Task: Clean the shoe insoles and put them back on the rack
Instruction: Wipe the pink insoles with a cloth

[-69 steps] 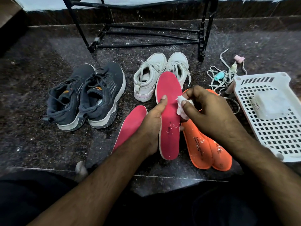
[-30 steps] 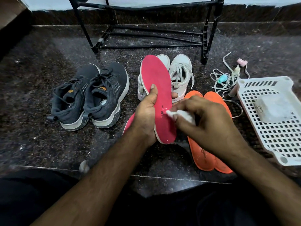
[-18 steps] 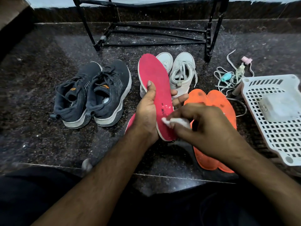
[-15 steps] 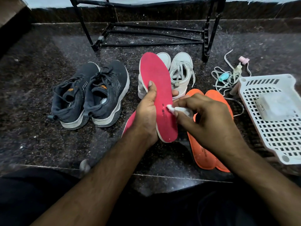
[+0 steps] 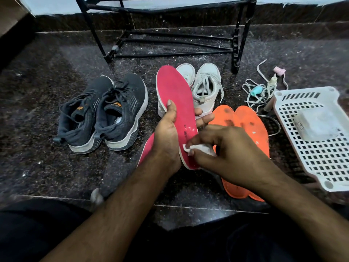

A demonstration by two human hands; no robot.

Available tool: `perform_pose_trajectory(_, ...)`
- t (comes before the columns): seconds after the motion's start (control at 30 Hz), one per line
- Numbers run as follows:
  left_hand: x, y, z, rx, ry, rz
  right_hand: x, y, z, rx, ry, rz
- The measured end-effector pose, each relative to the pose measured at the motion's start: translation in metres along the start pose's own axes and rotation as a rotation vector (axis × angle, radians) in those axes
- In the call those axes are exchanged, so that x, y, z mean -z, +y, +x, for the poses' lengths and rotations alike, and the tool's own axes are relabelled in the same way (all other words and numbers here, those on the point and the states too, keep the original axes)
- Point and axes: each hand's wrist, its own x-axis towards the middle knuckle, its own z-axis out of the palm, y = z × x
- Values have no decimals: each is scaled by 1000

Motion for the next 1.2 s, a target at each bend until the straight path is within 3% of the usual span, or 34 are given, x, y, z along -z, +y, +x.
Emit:
perform_pose_trajectory(0.13, -2, -2, 1, -13, -15, -42, 3, 6, 3, -35, 169, -18)
perform_pose_trajectory(0.27, 4, -1, 3, -21, 12, 10, -1, 2, 1, 5, -23, -11)
perform_pose_trajectory(0.43, 2, -4, 4, -21, 24, 10, 0, 7, 3, -42, 155, -9)
perform_pose_trajectory(0.6, 4, -9, 3, -11, 76, 86, -3, 4, 2, -32, 23, -8)
perform_pose_trajectory(0.73, -1, -13, 2, -26, 80, 59, 1, 9, 5, -71, 240, -81)
perform_pose_trajectory(0.8, -4, -17, 2, -62, 61, 27, -1, 10, 6, -70, 269, -137)
perform_pose_trajectory(0.87, -3, -21, 5, -92, 68, 39, -3, 8, 7, -83, 231, -101)
perform_pose_trajectory(0.93, -1, -18, 4, -127, 149, 120, -4, 6, 4, -103, 89, -29)
perform_pose_trajectory(1.03, 5, -12, 4, -110, 141, 155, -1, 5, 0, -129, -119, -26)
perform_pose_trajectory(1.2, -1, -15, 7, -113, 75, 70, 6, 11, 5, -101, 226, -79)
